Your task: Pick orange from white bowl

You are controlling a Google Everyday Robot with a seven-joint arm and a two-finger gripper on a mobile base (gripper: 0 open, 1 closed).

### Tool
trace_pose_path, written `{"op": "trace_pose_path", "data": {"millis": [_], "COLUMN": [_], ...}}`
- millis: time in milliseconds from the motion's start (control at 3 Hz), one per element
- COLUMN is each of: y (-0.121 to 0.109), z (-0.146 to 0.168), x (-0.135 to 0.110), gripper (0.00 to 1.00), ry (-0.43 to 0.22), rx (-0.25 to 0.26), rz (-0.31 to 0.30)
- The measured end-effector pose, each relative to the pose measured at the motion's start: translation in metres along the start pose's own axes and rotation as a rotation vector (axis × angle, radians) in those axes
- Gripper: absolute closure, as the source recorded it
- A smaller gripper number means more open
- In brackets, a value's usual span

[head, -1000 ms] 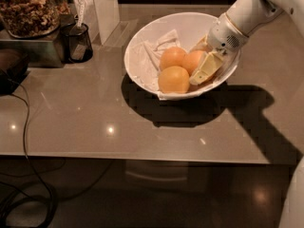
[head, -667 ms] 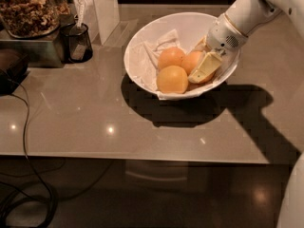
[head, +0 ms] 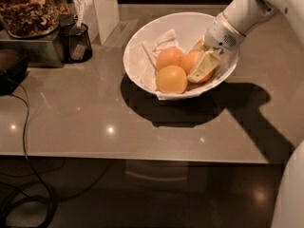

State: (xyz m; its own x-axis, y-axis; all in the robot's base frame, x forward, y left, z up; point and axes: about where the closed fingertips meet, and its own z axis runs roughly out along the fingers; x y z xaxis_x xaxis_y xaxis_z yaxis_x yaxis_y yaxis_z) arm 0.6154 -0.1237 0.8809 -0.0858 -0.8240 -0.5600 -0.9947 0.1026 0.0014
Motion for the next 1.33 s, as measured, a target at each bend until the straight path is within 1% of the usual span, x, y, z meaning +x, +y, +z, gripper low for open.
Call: {"op": "trace_pose_path", "data": {"millis": [333,667,1000,1333], "y": [0.0,0.0,0.026,0.072], "z": [0.0,-0.011,-0.043,-0.074], "x": [0.0,-0.007,-0.022,-0.031], "gripper": [1.0,1.0,1.0,1.0], "ry": [0.0,-0.028,-0.142,-0.283], "rx": [0.0,0.028,0.098,0.196], "rz": [0.0,-0.009,-0.06,-0.098]}}
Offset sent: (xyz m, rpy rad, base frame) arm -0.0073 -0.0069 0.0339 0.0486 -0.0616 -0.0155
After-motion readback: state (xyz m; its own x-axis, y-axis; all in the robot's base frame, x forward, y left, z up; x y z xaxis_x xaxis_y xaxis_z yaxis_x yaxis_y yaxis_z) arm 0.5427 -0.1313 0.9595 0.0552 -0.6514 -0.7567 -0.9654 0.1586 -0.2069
